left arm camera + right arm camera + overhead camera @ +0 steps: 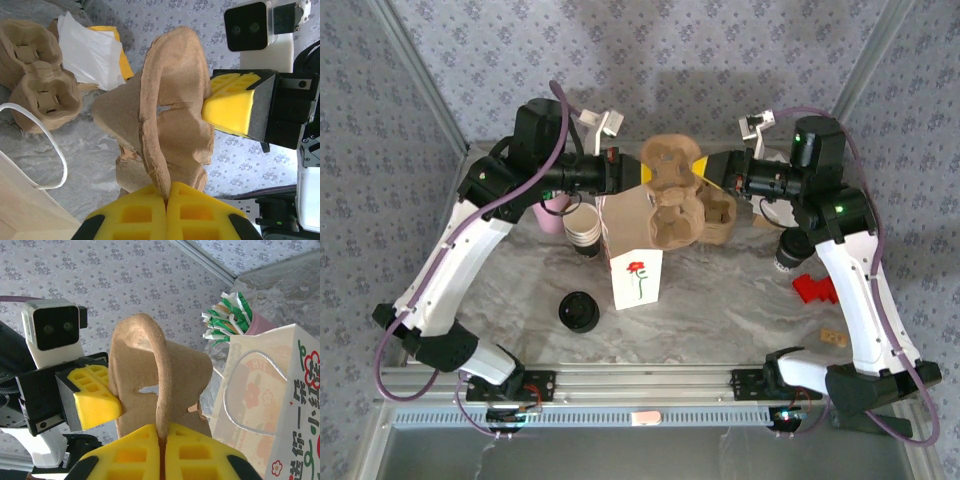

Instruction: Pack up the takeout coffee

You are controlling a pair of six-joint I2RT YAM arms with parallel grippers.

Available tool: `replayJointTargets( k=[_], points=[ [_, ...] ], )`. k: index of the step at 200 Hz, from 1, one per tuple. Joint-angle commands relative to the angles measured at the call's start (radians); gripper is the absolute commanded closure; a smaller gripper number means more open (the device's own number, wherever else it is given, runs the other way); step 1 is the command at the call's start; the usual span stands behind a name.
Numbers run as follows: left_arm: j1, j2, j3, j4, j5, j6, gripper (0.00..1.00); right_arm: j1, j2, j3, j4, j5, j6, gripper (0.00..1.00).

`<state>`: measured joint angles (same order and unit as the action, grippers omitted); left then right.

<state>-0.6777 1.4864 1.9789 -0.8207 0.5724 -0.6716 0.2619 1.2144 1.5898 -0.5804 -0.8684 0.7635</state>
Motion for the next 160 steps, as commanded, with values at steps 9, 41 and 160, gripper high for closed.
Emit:
replayJointTargets(
  k=[9,41,160],
  points=[
    [0.004,-0.055,-0.023,0.096,-0.079,-0.006,1.00,0.003,-0.019,0.075,-0.175,0.189,0.056,0.67],
    [0.004,-0.058,-0.058,0.171,-0.204,-0.023,1.00,0.007,-0.071,0.100,-0.303,0.409,0.190,0.55],
    [-0.090,0.184,0.159,0.262,-0.472,0.057,1.00,0.196,-0.232,-0.031,-0.203,0.808,0.740,0.32]
  ],
)
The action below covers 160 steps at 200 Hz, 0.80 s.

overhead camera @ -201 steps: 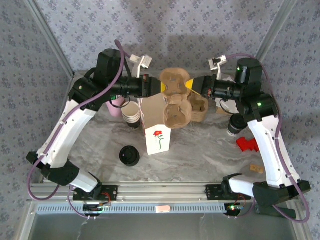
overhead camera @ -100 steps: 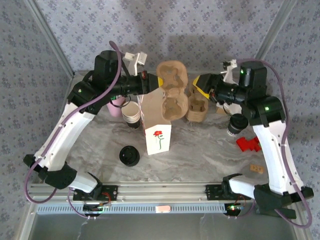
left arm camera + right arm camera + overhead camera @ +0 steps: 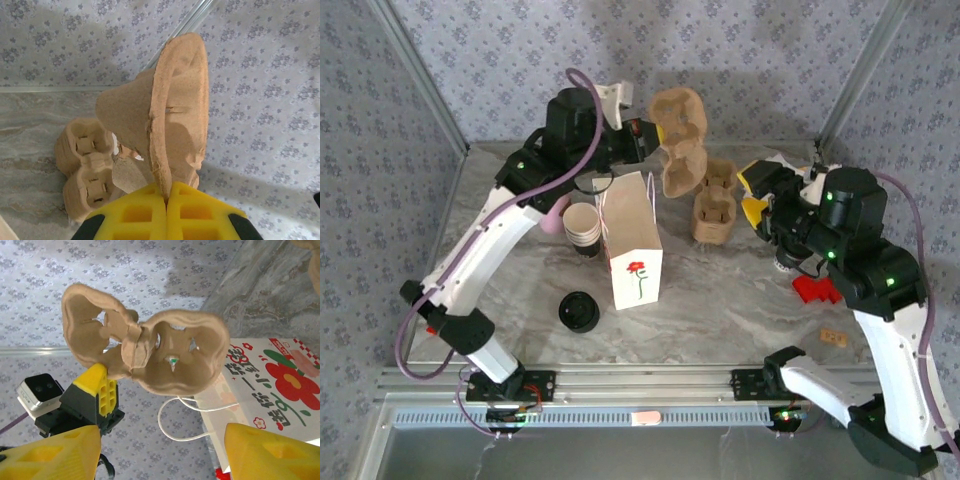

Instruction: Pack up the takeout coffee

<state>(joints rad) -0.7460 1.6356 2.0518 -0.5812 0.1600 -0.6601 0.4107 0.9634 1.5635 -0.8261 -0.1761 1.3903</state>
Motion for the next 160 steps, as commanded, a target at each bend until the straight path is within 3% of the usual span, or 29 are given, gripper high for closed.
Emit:
replayJointTargets(
  k=[1,71,160],
  points=[
    [-0.023,0.036,0.089,0.022,-0.061,0.046,1.00,0.051,0.019,-0.004,0.043,0.118,0.115,0.32],
    [-0.079,0.128,0.227,-0.037,-0.112,0.094,1.00,0.110,0.095,-0.048,0.177,0.197,0.199,0.30],
    [-0.116,0.134,0.229,-0.062,-0.146,0.122,1.00,0.094,0.169,-0.038,0.285,0.197,0.227,0.30]
  ],
)
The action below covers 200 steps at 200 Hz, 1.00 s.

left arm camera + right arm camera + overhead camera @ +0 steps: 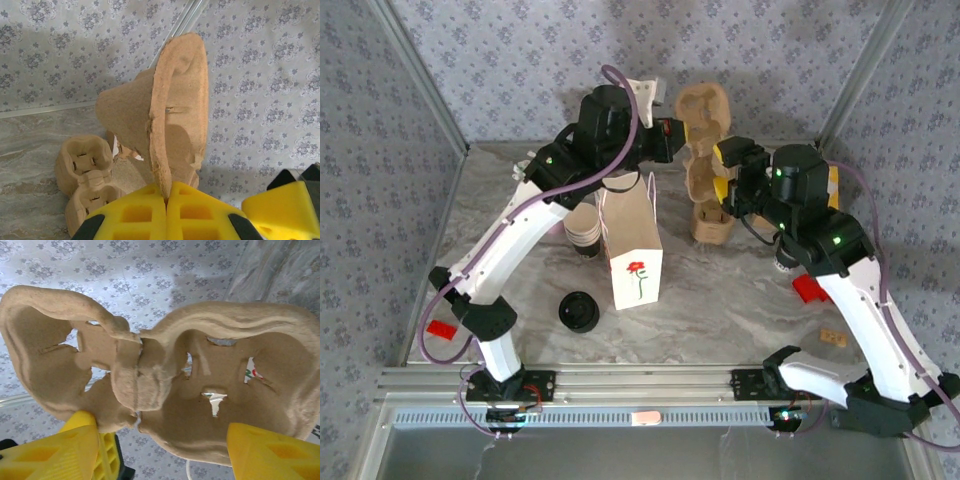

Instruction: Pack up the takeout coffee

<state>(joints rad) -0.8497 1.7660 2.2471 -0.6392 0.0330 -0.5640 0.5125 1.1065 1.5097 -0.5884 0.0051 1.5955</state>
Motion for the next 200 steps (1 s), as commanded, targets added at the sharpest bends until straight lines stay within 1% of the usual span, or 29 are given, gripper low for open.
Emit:
replayJointTargets(
  k=[1,58,100,175,200],
  points=[
    [-0.013,0.003,0.034,-0.004,-0.019,0.026,1.00,-0.008,0.028,0.016,0.049,0.015,0.022,0.30],
    [-0.029,-0.005,0.034,-0.014,-0.031,0.036,1.00,-0.025,0.081,0.024,0.104,0.006,0.032,0.32],
    [-0.041,-0.005,0.031,-0.016,-0.046,0.049,1.00,-0.032,0.094,0.025,0.121,0.007,0.043,0.34],
    [-0.059,-0.001,0.038,-0.011,-0.062,0.056,1.00,-0.036,0.117,0.022,0.143,0.001,0.053,0.34],
    [-0.062,0.000,0.038,-0.011,-0.065,0.058,1.00,-0.036,0.118,0.017,0.146,0.006,0.060,0.36]
  ],
)
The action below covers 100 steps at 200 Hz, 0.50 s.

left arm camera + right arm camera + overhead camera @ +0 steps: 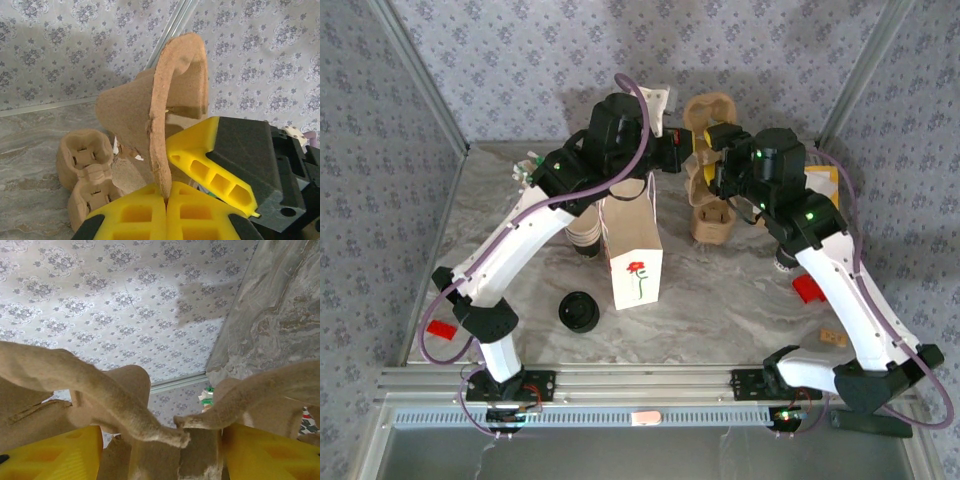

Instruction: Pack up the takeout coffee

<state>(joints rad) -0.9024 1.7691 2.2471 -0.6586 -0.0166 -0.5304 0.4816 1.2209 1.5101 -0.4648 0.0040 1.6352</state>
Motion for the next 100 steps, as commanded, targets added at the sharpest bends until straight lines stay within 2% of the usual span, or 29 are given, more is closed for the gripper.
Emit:
replayJointTargets(
  k=[1,57,100],
  points=[
    [-0.010,-0.004,0.039,0.008,-0.016,0.025,1.00,-0.005,0.003,0.015,0.022,0.009,0.021,0.36],
    [-0.022,-0.001,0.043,0.011,-0.032,0.030,1.00,-0.004,0.007,0.011,0.031,0.001,0.041,0.42],
    [-0.023,-0.003,0.044,0.020,-0.059,0.020,1.00,0.004,-0.007,0.006,0.017,0.009,0.038,0.36]
  ],
)
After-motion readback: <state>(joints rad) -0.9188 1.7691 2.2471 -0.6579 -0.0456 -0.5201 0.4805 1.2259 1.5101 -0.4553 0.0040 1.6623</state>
